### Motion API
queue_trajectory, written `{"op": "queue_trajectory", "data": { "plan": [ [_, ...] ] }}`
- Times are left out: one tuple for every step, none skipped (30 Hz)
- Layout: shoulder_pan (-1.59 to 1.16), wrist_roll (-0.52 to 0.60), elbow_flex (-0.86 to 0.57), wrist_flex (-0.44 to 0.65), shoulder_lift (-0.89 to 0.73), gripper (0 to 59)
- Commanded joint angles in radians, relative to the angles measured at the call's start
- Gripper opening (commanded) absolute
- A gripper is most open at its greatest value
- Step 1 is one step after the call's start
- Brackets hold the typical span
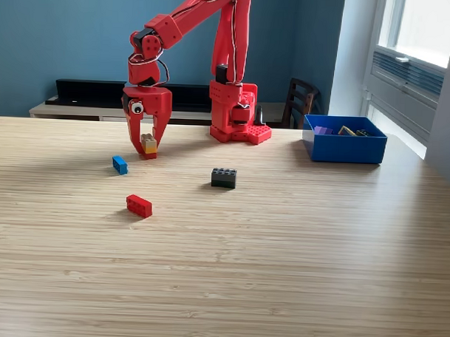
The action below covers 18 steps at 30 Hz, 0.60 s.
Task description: Grasp a lego block and put it in the bin.
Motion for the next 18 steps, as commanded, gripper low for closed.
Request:
{"op": "queue_trajectory", "data": {
  "plan": [
    [-0.107, -0.015, -0.221, 0.198, 0.012, 0.1],
    [-0.132, -0.017, -0.259, 0.242, 0.014, 0.1],
    [-0.156, -0.018, -0.302, 0.287, 0.014, 0.1],
    [-0.183, -0.018, -0.344, 0.328, 0.015, 0.1],
    [-0.21, -0.02, -0.383, 0.364, 0.017, 0.1],
    [-0.242, -0.021, -0.42, 0.394, 0.017, 0.1],
    [-0.275, -0.021, -0.457, 0.422, 0.017, 0.1],
    [-0.31, -0.02, -0.488, 0.443, 0.017, 0.1],
    [-0.345, -0.018, -0.517, 0.46, 0.017, 0.1],
    [-0.38, -0.015, -0.541, 0.477, 0.017, 0.1],
    [-0.417, -0.009, -0.561, 0.489, 0.017, 0.1],
    [-0.457, 0.0, -0.572, 0.494, 0.017, 0.1],
    [-0.5, 0.009, -0.58, 0.497, 0.017, 0.1],
    [-0.543, 0.021, -0.584, 0.5, 0.018, 0.1],
    [-0.592, 0.028, -0.588, 0.503, 0.018, 0.1],
    [-0.643, 0.029, -0.588, 0.509, 0.018, 0.1],
    [-0.695, 0.035, -0.588, 0.515, 0.018, 0.1],
    [-0.75, 0.046, -0.588, 0.523, 0.018, 0.1]
  ]
}}
